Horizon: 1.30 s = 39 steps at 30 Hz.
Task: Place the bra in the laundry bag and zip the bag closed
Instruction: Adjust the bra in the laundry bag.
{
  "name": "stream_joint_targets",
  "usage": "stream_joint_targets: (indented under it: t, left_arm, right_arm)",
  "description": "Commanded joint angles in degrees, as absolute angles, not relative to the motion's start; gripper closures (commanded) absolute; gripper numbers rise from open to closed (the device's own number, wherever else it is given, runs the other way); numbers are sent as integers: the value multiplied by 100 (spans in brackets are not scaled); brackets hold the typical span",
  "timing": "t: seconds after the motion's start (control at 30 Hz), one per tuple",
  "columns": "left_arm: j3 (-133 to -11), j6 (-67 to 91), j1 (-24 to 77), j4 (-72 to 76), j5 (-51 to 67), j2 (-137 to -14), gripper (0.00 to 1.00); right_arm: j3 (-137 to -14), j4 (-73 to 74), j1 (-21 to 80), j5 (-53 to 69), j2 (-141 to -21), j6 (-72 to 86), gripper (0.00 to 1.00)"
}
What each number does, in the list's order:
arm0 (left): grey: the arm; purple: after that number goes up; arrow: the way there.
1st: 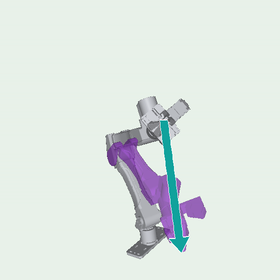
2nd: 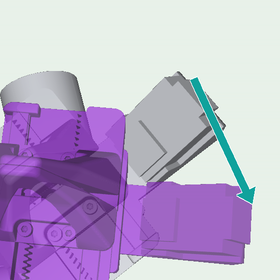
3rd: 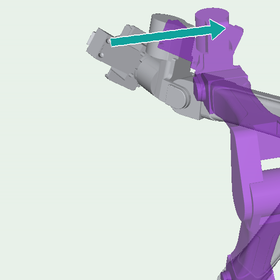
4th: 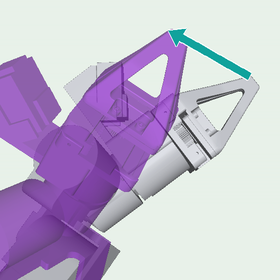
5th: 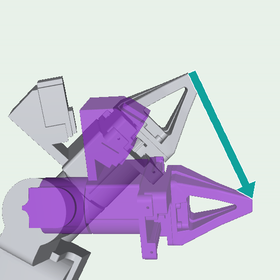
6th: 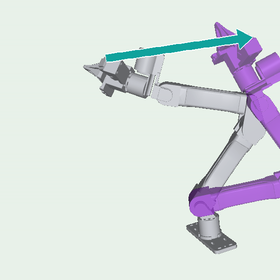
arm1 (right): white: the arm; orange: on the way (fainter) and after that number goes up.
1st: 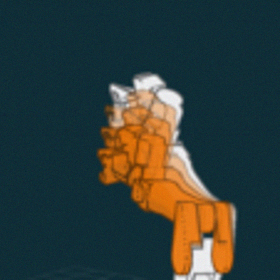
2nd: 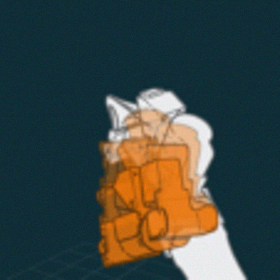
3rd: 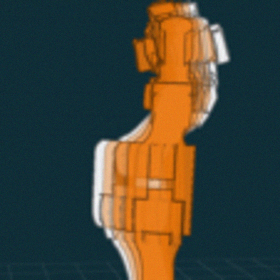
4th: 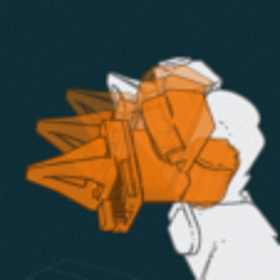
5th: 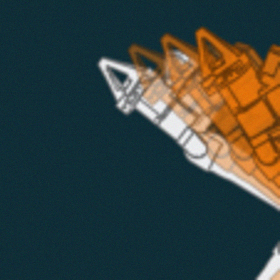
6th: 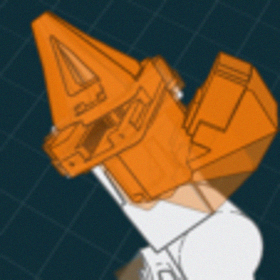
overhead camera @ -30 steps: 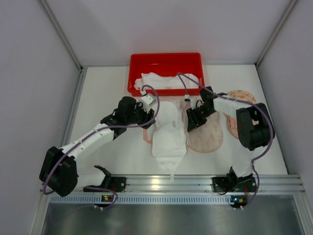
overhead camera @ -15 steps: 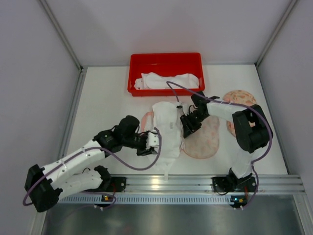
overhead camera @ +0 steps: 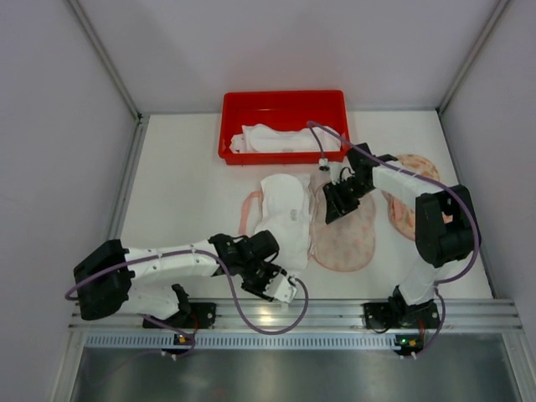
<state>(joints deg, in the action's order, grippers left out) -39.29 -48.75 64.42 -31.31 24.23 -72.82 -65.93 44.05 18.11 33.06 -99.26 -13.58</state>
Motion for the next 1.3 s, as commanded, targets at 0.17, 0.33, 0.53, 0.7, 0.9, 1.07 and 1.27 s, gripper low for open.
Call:
stream_joint_targets:
  t: [0.17,0.33,0.53,0.7,0.9,1.07,1.27]
  left_arm:
    - [-3955,-5151,6521,-3015,2294,-8077,59]
    - [-3990,-5010,6556,-2874,2267,-8061,84]
    - [-4218,-4571,6627,-3392,3207,-7155,100]
    - [-4666,-3798,6514,-3489,3401,-7014,100]
    - [-5543,-3489,5366,-3480,3717,-7530,100]
    - [-6573,-3217,4255,-3480,3893,-8471,100]
    - [-7207,-3296,3779,-3472,3823,-9614,100]
  right_arm:
    - [-6908,4623,1565,3384,-9589,-1468,62]
    - [-6891,4632,1538,3375,-9563,-1477,62]
    - [-6838,4632,1503,3349,-9545,-1521,62]
    - [-6820,4597,1503,3392,-9571,-1520,62]
    - [-6785,4597,1503,3393,-9589,-1573,62]
    - [-6697,4570,1494,3401,-9624,-1582,62]
    - [-6653,4544,1485,3436,-9659,-1565,62]
